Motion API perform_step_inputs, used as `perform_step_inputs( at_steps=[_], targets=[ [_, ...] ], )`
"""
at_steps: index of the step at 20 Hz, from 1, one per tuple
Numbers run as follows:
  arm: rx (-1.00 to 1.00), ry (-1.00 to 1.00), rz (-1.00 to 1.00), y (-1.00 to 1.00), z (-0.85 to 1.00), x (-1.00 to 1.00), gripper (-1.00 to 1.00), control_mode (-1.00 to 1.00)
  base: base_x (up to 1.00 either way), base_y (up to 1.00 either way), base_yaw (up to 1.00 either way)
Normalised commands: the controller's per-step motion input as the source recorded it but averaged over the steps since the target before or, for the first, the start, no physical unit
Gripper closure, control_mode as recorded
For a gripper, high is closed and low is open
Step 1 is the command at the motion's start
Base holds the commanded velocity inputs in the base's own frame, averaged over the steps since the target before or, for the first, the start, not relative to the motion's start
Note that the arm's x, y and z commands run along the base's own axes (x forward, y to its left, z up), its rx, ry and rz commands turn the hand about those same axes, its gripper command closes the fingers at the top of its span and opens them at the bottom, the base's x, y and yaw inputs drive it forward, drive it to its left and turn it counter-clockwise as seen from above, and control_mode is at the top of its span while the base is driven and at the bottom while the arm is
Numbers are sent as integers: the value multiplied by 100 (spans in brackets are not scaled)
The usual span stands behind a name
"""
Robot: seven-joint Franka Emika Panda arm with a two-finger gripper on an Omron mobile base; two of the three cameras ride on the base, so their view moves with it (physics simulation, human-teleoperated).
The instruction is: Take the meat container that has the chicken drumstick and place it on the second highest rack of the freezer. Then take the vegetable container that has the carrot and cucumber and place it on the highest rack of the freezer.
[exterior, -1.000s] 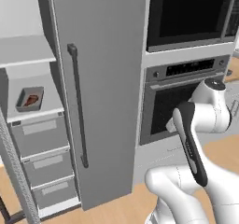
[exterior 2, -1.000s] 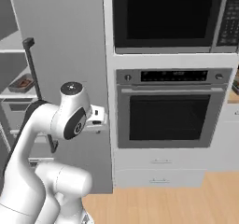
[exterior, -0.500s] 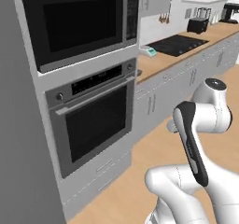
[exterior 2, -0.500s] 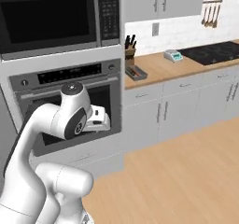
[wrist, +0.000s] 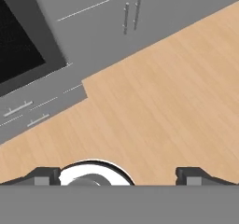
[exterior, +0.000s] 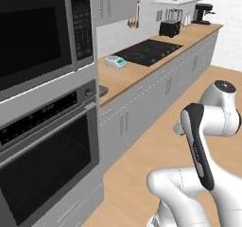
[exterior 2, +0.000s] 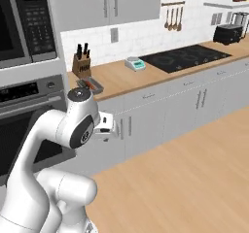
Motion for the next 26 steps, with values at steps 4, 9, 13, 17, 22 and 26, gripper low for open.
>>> perform_step_inputs(
  at_steps=[4, 9, 13, 17, 22, 26],
  targets=[
    [0, 0, 0, 0, 0, 0, -100, 100, 100, -4, 8],
    [0, 0, 0, 0, 0, 0, -100, 100, 100, -41, 21],
    [0, 0, 0, 0, 0, 0, -100, 100, 100, -77, 37],
    [0, 0, 0, 0, 0, 0, -100, 100, 96, -59, 61],
    [0, 0, 0, 0, 0, 0, -100, 100, 61, -41, 73],
    [0, 0, 0, 0, 0, 0, -100, 100, 26, -28, 65]
  ],
)
